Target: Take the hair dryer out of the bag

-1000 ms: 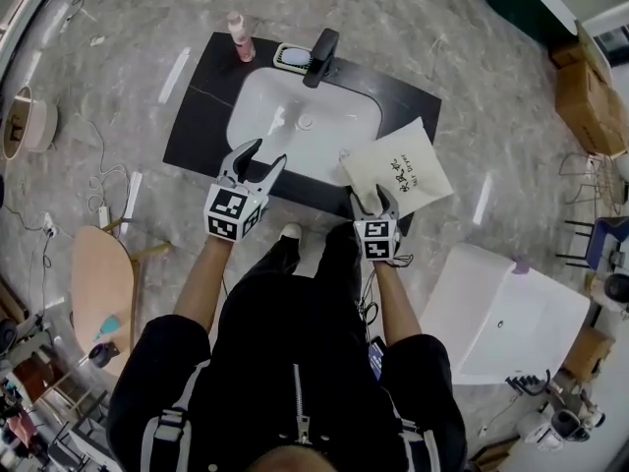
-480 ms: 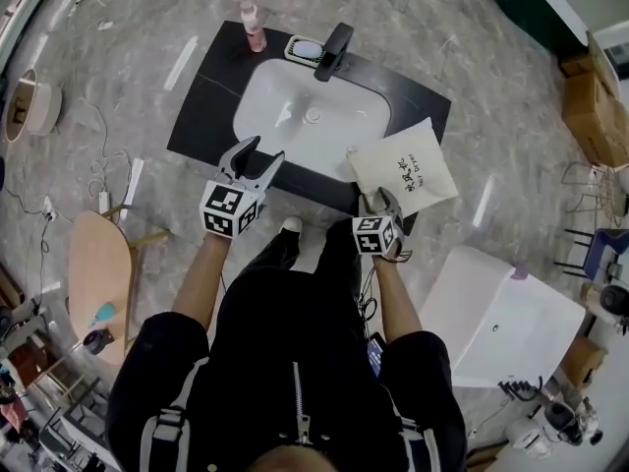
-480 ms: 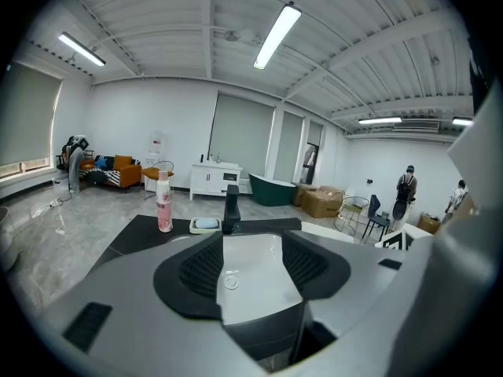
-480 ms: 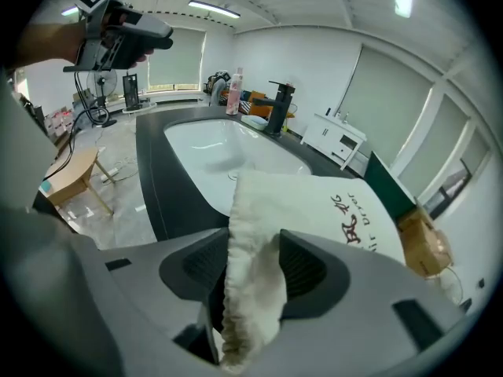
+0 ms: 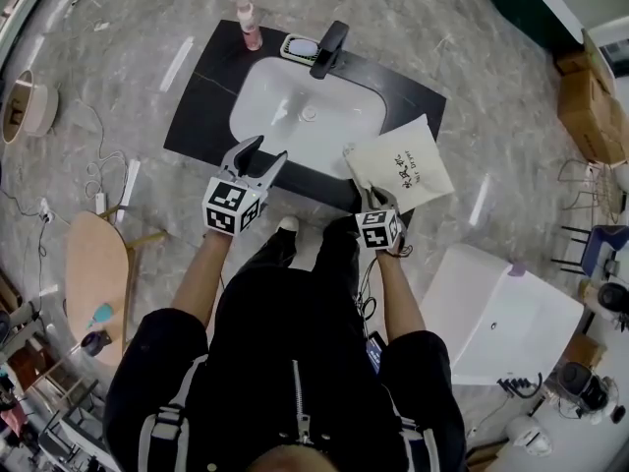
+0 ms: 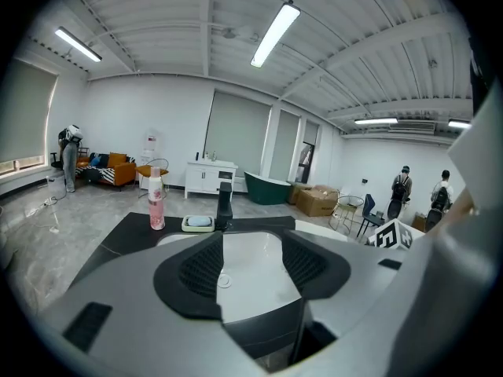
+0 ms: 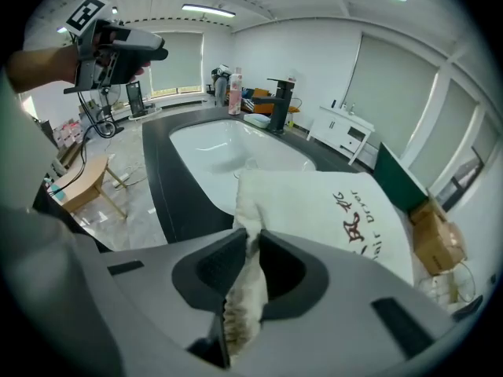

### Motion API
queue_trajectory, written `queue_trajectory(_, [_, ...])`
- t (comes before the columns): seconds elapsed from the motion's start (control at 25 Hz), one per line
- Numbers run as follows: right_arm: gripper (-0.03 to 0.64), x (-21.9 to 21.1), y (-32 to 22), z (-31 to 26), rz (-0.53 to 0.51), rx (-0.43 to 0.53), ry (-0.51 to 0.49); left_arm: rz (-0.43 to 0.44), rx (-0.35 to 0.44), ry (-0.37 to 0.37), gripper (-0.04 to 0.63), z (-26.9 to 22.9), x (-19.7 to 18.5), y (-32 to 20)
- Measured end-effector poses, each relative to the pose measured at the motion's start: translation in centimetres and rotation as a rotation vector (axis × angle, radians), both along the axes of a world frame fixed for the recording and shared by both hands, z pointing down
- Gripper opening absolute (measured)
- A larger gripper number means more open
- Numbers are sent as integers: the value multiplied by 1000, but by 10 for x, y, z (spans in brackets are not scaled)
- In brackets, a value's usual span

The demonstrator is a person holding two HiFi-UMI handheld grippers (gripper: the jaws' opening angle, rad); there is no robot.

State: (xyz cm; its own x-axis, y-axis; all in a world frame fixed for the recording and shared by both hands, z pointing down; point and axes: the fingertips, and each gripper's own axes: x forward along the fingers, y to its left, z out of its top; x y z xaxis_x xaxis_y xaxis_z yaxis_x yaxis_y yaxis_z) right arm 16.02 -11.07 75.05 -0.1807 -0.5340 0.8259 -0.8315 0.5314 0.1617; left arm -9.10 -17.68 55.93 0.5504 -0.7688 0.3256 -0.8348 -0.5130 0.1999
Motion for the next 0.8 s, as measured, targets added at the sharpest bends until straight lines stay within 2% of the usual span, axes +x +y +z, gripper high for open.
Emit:
queue_trajectory(0.24, [47, -1, 2, -5, 4, -21, -51, 17, -2, 3, 239, -1, 7, 2])
queue_trajectory(0.8, [40, 5, -6, -49, 5, 22, -191, 76, -6, 6, 239, 2, 30, 4])
